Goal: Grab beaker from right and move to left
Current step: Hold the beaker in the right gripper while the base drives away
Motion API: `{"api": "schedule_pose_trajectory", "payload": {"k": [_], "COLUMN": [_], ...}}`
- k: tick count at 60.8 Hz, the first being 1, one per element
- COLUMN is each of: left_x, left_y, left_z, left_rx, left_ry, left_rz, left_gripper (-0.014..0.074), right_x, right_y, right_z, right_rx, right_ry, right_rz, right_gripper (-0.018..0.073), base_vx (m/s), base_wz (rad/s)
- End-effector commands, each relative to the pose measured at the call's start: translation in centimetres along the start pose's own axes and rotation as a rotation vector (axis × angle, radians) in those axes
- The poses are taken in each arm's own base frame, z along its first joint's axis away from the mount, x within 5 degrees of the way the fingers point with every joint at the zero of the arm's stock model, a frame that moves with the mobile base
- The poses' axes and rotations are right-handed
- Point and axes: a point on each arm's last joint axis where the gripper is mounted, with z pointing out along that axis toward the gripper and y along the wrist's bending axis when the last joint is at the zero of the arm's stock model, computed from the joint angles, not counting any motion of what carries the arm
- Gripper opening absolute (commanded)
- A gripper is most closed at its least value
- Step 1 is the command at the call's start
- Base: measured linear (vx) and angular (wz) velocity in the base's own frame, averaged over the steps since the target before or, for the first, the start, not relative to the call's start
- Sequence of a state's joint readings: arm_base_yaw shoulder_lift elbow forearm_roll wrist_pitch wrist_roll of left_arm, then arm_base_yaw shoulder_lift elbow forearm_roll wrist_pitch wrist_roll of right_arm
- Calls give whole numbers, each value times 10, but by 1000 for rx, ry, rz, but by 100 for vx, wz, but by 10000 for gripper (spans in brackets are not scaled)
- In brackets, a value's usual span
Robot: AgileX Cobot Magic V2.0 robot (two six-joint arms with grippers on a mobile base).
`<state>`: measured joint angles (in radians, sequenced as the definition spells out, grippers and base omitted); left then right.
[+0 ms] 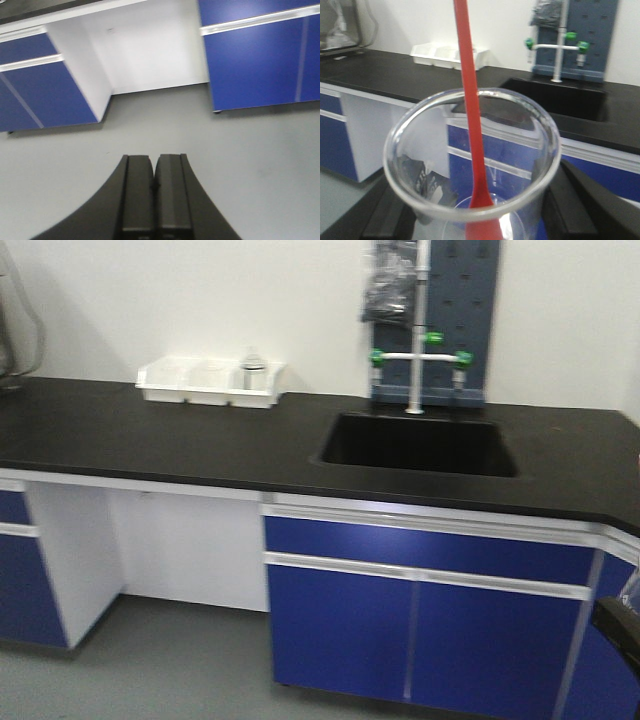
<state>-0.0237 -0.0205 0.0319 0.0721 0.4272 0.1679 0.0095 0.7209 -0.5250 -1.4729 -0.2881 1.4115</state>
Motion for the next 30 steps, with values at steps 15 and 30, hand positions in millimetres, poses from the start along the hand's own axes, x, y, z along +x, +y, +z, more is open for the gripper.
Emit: {"api": "schedule_pose_trajectory", "payload": {"k": [15, 30], "left_x": [-1, -1], "left_y": [0, 0], "left_z": [2, 2], "left_rx": [-8, -8], "left_ry": [-64, -64], "left_rz": [1, 1], "left_gripper": [-6, -6], "right_x": [-12, -12], "right_y": [1, 1], "right_z": [-2, -2], "right_rx": [-10, -10], "right_ry": [-43, -43], "right_rz": [5, 5], "right_gripper": [-3, -3], "base_vx": [18, 21], "base_wz": [67, 72]}}
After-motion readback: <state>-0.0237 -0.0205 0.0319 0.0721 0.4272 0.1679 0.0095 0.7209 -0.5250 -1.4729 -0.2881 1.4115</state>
